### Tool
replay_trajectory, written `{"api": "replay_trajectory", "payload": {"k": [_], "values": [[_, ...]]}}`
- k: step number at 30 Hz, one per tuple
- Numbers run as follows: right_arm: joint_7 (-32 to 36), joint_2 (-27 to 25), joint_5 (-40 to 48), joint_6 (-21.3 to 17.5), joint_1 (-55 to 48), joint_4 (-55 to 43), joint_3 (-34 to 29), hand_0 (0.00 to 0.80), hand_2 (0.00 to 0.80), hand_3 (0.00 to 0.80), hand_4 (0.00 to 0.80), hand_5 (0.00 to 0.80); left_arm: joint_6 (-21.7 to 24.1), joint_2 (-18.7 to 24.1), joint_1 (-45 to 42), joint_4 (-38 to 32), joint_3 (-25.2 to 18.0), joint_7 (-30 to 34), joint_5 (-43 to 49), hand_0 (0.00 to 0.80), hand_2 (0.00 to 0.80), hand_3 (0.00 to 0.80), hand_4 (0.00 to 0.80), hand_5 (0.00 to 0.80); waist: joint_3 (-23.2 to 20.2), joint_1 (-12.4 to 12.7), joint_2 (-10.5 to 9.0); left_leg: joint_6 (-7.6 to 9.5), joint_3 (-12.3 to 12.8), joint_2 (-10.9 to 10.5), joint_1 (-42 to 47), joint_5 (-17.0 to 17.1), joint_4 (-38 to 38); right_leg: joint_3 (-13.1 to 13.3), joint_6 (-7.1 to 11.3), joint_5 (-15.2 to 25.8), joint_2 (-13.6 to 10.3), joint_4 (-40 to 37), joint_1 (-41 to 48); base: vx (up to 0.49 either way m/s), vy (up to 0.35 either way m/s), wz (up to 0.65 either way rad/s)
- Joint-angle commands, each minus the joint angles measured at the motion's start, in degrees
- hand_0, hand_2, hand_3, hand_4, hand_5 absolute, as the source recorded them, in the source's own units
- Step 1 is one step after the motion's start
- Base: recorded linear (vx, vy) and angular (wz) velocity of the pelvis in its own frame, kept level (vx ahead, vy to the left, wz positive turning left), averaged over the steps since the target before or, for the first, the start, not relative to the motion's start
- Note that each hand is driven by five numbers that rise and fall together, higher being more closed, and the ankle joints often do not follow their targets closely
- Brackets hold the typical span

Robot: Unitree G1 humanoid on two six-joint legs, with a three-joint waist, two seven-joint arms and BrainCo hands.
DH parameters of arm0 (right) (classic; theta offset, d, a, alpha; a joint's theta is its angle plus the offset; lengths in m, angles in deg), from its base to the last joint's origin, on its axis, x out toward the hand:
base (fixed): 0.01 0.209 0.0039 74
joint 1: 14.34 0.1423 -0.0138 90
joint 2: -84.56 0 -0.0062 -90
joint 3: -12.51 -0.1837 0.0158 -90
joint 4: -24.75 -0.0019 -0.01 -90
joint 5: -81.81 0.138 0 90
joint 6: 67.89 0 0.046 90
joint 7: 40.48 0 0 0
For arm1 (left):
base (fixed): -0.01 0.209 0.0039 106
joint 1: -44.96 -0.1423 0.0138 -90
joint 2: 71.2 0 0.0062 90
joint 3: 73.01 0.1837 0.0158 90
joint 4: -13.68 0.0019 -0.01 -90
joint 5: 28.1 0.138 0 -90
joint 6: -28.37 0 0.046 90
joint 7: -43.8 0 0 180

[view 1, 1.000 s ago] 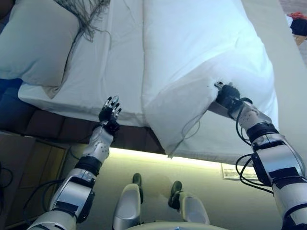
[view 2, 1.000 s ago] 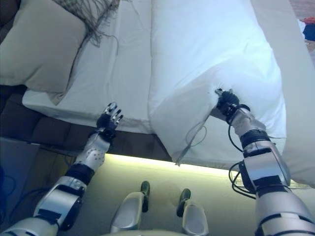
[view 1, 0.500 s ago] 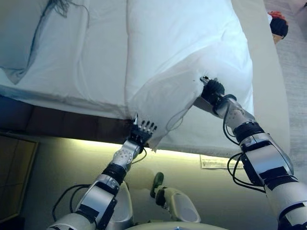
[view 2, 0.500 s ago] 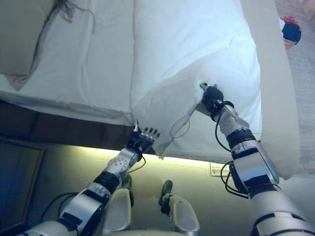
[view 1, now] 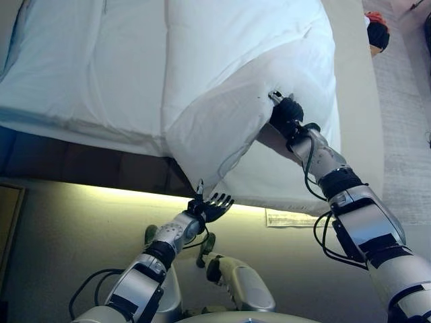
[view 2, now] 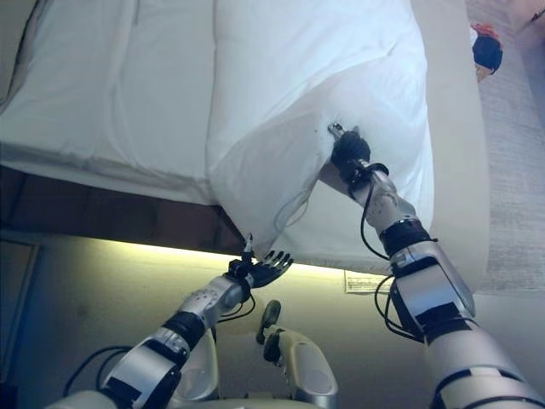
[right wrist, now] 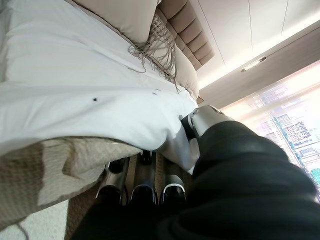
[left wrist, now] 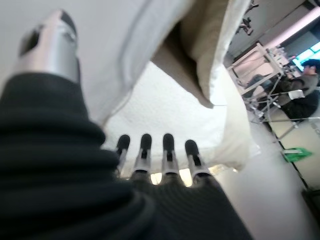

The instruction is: Make the bed neatly

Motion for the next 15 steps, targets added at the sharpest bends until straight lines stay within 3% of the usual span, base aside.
{"api": "replay_trajectory", "payload": {"k": [1,11,15], "values": [[2.88,0.75,4.03,-5.14,6.64,-14.3,0.09,0.8,0.8,0.8,0.8,0.8,-0.83,-7.24,3.33,-0.07,3.87,3.18,-1.73,0.0,0.0,0.0,0.0,0.0,-1.61,-0.63,0.77,-1.22,0.57,1.36,0.74,-2.49,-0.57,3.48,4.56,-1.35,-2.9,0.79,0.05,-0.02,-0.023,-0.04],[2.34,3.92,3.2,-3.79,0.34,-28.98,0.59,0.8,0.8,0.8,0.8,0.8,6.94,-11.47,11.46,-0.87,-0.25,18.78,-1.73,0.0,0.0,0.0,0.0,0.0,-1.24,-5.88,-0.19,-1.51,2.82,2.53,-0.59,-4.01,2.27,6.97,4.4,-2.12,-2.12,2.54,-2.56,-0.015,0.013,-0.15],[2.45,5.11,2.26,-1.99,-2.87,-34.66,0.26,0.8,0.8,0.8,0.8,0.8,10.21,-12.16,15.95,-1.82,-4.06,26.71,-1.73,0.0,0.0,0.0,0.0,0.0,-1.38,-8.01,-0.86,-1.67,3.8,3.05,-0.97,-4.6,3.33,8.02,4.25,-2.63,-1.95,3.46,-3.43,-0.004,0.04,-0.14]]}}
